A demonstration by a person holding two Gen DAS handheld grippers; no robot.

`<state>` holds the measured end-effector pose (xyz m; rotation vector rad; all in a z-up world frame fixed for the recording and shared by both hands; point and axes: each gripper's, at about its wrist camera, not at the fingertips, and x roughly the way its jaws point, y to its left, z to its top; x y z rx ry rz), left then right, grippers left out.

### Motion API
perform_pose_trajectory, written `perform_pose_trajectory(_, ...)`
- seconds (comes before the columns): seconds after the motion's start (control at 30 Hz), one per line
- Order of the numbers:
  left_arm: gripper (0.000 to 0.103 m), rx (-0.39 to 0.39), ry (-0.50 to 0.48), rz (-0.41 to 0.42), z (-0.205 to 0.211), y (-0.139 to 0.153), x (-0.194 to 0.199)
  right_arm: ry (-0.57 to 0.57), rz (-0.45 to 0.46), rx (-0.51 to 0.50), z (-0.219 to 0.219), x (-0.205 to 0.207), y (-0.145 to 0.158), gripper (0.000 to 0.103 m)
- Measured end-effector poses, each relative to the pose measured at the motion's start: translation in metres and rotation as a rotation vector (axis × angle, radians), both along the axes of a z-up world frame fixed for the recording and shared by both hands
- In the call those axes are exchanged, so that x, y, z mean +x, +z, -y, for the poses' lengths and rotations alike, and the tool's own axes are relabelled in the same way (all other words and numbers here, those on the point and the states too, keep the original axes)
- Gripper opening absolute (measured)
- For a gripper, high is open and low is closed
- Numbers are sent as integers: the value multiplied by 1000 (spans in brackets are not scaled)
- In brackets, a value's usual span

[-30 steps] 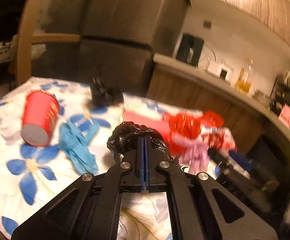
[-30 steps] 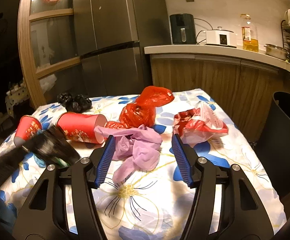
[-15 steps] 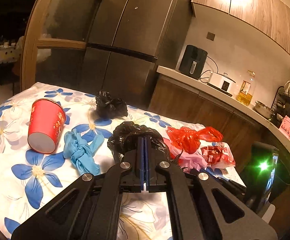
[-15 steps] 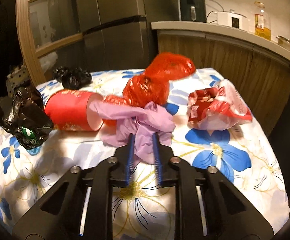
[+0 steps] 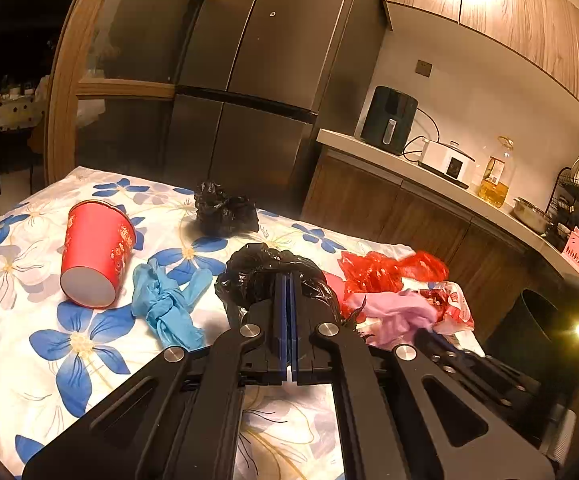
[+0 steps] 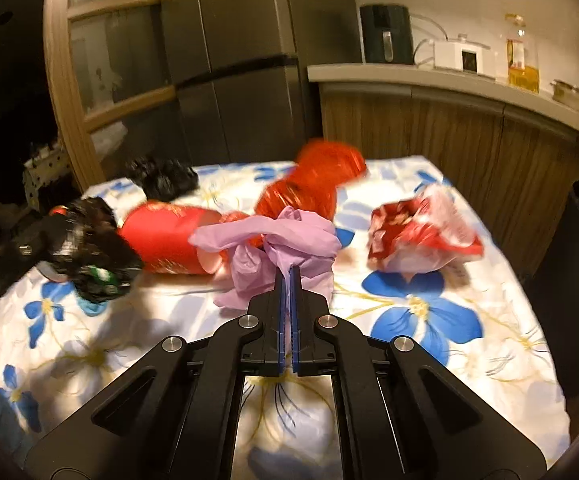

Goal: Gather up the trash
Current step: 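Lift the black bag with the left tool while the right tool grasps the pink glove, then carry the black bag and pink glove over the black bin with both tools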

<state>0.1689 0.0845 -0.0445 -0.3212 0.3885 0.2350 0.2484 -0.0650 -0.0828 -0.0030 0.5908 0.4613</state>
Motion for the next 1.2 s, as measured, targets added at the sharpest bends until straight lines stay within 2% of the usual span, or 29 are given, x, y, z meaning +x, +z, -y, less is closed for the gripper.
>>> perform_pose_trajectory(0.37, 1, 49, -46, 50, 33, 25, -12, -40, 153, 84, 56, -47, 47, 2)
perform_pose_trajectory(0.7, 1, 145, -182, 116, 107, 63, -11, -153, 286, 143, 120, -75, 87, 2)
perform_pose_trajectory(0.9, 1, 166, -277, 143, 155, 75, -1, -252, 340, 155, 163, -82, 98, 2)
perform_pose_trajectory(1.2, 1, 142, -407, 172, 214, 77, 16, -400, 395, 143, 224, -85, 99, 2)
